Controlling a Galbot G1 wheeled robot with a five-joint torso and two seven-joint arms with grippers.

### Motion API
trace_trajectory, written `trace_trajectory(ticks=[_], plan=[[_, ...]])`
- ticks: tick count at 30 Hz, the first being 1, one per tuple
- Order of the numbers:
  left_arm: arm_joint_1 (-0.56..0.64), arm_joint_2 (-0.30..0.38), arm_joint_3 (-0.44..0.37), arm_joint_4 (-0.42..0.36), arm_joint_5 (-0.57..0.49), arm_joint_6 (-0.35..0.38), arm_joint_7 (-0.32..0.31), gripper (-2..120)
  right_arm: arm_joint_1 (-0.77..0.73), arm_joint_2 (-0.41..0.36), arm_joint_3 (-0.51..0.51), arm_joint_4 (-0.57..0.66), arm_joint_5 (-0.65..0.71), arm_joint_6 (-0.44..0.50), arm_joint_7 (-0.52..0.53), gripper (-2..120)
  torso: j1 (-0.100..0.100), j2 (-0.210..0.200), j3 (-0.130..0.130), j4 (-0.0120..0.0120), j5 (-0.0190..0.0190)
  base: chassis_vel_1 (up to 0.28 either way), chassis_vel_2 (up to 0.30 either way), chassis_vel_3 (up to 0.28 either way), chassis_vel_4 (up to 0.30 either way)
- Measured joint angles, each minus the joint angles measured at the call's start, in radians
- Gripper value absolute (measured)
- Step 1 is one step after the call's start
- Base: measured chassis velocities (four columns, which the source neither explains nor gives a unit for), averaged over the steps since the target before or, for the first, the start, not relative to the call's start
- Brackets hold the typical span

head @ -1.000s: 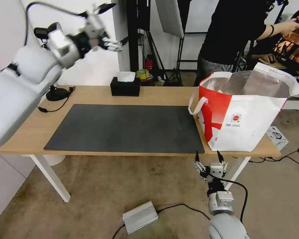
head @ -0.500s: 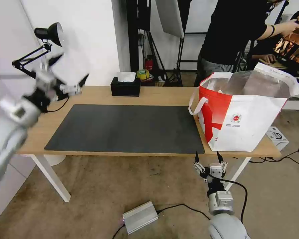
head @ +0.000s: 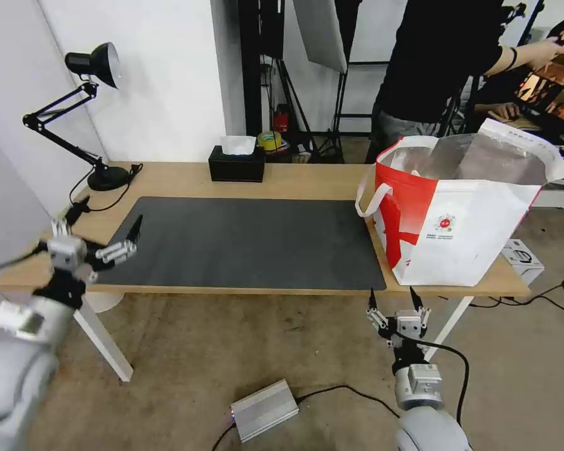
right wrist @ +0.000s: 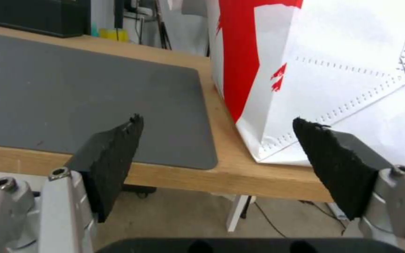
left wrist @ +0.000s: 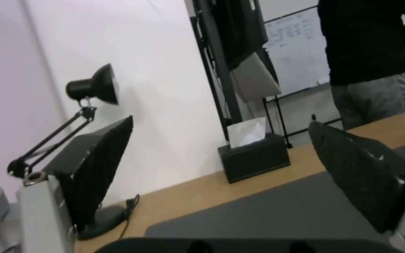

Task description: Pick up the trash from the table and place it into the takeout bag.

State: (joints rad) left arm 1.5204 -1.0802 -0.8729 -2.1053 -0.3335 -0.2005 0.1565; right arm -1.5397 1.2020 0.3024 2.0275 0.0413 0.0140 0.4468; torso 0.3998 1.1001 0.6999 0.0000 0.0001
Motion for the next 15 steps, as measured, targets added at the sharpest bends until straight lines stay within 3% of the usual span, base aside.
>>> trace_trajectory(ticks=[8,15], plan=[[0.044,-0.059,-0.001,-0.051,0.017,-0.002,-0.021,100,-0.003,-0.003,0.002,0.003,0.000,0.001,0.000,86,0.000,0.000,0.000,-0.0002,0.0002,0.000,0.000,0.000,0.000],[0.127,-0.158,0.046,-0.073,0.073,-0.035,-0.044,100,-0.013,-0.003,0.004,0.011,0.000,0.004,0.001,86,0.000,0.000,0.000,0.0000,-0.0001,0.000,0.000,0.000,0.000]])
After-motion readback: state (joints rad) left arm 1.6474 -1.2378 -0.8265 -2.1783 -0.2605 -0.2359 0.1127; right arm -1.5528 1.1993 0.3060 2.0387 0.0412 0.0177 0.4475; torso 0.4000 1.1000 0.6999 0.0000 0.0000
